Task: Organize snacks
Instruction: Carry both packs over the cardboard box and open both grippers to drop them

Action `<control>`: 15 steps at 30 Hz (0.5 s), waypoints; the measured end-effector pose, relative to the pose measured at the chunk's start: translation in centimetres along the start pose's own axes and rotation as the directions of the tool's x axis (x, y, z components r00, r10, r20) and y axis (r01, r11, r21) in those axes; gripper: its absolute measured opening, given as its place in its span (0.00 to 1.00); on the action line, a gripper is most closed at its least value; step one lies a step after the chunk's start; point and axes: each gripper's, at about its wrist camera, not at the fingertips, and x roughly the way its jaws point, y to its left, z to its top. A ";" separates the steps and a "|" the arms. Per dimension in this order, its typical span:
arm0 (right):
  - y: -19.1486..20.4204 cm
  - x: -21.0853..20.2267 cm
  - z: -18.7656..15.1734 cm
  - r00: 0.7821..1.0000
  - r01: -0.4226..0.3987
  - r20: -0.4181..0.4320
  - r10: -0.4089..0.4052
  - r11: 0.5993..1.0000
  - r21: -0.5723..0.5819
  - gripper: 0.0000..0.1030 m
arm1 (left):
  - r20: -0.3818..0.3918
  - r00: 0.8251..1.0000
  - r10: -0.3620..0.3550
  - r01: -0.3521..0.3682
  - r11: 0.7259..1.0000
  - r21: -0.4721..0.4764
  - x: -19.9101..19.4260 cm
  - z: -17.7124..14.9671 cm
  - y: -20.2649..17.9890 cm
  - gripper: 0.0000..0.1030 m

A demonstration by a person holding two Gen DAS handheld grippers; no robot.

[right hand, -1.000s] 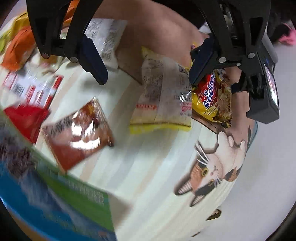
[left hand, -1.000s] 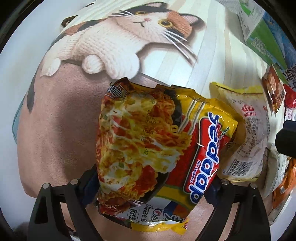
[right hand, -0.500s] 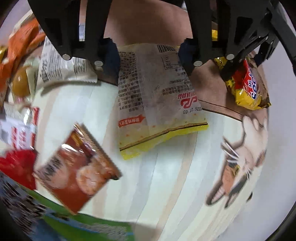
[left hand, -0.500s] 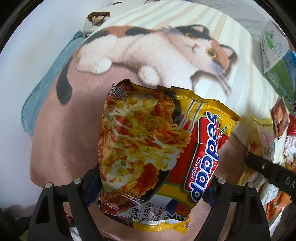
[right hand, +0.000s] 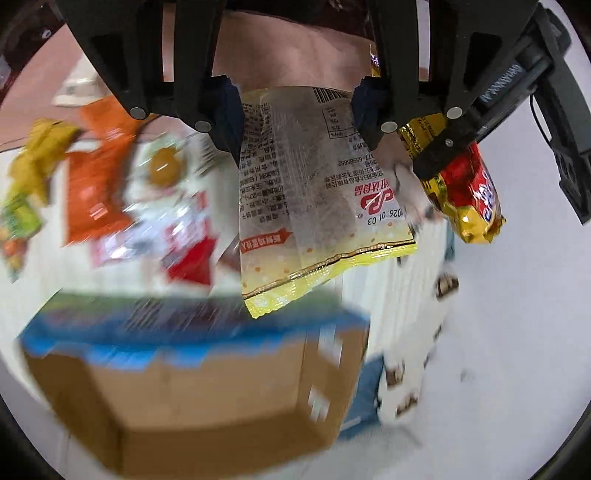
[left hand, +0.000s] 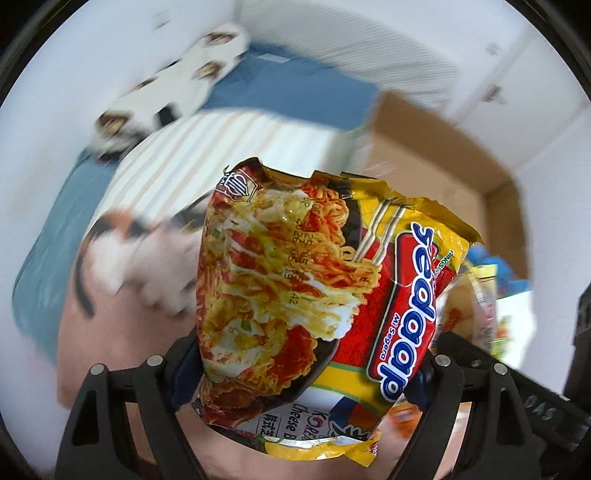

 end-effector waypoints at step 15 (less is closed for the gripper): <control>-2.6 -0.6 18.2 0.994 0.042 0.093 -0.055 0.989 0.140 0.47 | -0.123 0.981 -0.151 0.167 0.977 0.131 5.2 16.4 -14.3 0.84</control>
